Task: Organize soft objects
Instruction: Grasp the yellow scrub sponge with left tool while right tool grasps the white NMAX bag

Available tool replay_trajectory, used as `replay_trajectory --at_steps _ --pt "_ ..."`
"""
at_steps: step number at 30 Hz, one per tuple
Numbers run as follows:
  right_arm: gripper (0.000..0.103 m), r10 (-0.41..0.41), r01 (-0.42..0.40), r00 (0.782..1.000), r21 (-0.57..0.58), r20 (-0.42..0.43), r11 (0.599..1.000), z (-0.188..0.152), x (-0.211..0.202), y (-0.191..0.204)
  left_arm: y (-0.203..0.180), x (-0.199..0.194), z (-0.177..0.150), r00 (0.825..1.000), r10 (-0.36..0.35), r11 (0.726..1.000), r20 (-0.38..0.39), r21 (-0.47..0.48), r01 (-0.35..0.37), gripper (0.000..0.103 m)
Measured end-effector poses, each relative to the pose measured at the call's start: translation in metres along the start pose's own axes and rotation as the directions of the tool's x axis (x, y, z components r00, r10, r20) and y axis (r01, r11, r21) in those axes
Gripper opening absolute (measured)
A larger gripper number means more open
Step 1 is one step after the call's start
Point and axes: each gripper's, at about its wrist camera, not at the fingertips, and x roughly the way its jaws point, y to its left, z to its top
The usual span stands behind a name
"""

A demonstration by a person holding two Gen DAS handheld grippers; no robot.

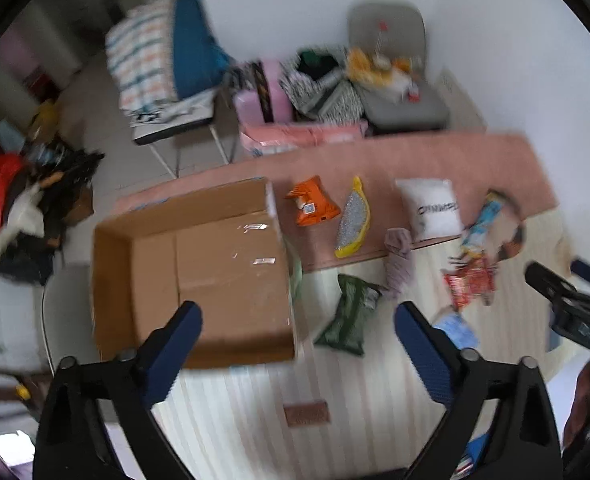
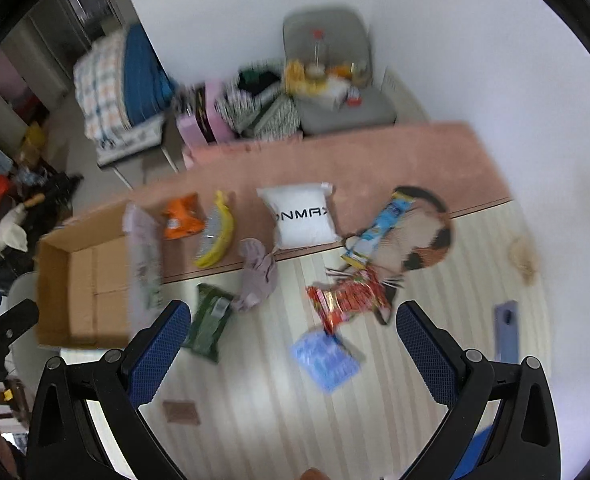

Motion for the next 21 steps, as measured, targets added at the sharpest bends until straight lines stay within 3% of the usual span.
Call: replay_trajectory --at_steps 2,4,11,12,13,17,19,21 --pt "0.103 0.01 -0.009 0.998 0.012 -0.062 1.0 0.028 0.053 -0.005 -0.016 0.045 0.029 0.998 0.001 0.999 -0.069 0.048 0.003 0.083" --pt "0.103 0.038 -0.034 0.99 0.032 -0.136 0.999 0.054 0.108 -0.011 -0.034 0.096 0.053 0.987 -0.003 0.995 -0.163 0.097 0.02 0.08" --pt "0.103 0.049 -0.045 0.96 0.023 -0.274 0.999 0.09 0.224 -0.017 -0.071 0.237 0.087 0.921 -0.002 0.988 -0.39 0.141 0.062 0.079" --pt "0.103 0.055 -0.049 0.955 0.027 -0.292 0.998 0.092 0.236 -0.019 -0.073 0.248 0.089 0.914 -0.004 0.988 -0.405 0.14 0.066 0.079" --pt "0.103 0.059 -0.055 0.951 0.023 -0.303 0.998 0.094 0.245 -0.02 -0.075 0.257 0.09 0.876 -0.021 0.981 -0.483 0.159 0.111 0.079" --pt "0.103 0.058 -0.062 0.937 0.0 -0.344 0.998 0.099 0.277 -0.022 -0.083 0.28 0.091 0.864 -0.029 0.98 -0.503 0.157 0.124 0.078" --pt "0.103 0.066 -0.066 0.927 0.01 -0.369 0.998 0.102 0.292 -0.024 -0.086 0.288 0.092 0.857 -0.036 0.981 -0.514 0.144 0.127 0.057" --pt "0.103 0.077 -0.074 0.921 0.022 -0.381 0.997 0.105 0.303 -0.025 -0.083 0.293 0.09 0.844 -0.055 0.984 -0.533 0.114 0.135 0.049"
